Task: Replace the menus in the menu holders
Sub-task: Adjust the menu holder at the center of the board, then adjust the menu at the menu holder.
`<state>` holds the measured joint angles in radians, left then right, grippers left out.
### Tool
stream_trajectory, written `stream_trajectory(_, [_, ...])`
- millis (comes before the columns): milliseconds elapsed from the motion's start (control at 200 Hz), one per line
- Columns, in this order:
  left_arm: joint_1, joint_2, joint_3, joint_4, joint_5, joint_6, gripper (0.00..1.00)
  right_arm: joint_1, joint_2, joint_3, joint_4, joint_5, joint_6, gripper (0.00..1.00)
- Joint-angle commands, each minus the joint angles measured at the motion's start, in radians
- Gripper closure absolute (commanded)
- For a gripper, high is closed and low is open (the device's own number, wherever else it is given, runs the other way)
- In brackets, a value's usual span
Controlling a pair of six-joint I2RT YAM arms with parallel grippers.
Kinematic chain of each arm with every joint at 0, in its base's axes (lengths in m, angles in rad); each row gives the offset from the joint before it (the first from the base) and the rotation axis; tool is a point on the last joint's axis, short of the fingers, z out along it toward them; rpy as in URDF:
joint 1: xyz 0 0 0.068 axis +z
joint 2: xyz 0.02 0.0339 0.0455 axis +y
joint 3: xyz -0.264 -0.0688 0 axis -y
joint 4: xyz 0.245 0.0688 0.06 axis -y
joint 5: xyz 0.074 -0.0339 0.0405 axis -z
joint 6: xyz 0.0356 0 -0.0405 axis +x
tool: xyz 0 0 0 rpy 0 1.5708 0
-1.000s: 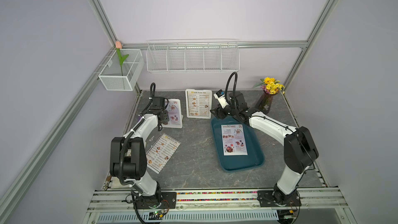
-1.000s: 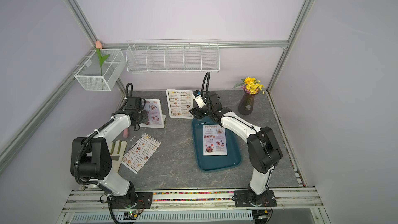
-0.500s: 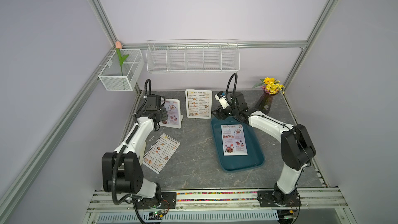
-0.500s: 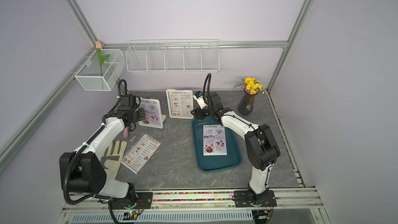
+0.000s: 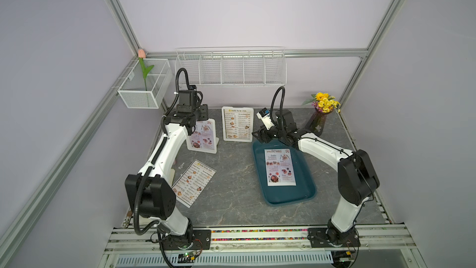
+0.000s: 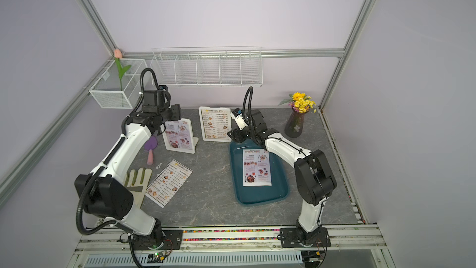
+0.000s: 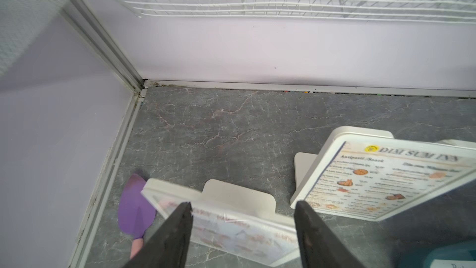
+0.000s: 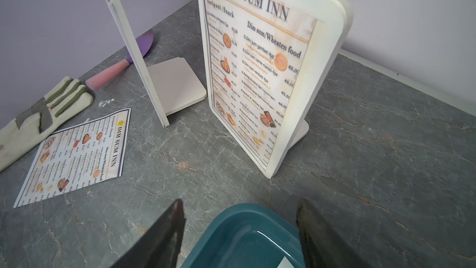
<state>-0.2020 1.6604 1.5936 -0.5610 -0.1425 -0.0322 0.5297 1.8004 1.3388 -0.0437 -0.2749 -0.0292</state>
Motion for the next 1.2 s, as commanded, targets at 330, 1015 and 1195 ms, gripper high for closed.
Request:
stream_trajectory(330, [-0.025, 0.096, 0.060, -0.008, -0.053, 0.139, 0.27, 0.015, -0.036, -0.005, -0.022, -0.001, 0.004, 0.29])
stream_trajectory(1015, [-0.024, 0.060, 0.017, -0.064, -0.114, 0.171, 0.32, 0.017, -0.015, 0.022, -0.027, 0.000, 0.004, 0.29])
stream_trajectory(1195, [-0.025, 0.058, 0.002, -0.071, -0.109, 0.179, 0.33, 0.017, -0.006, 0.032, -0.023, -0.001, 0.008, 0.29])
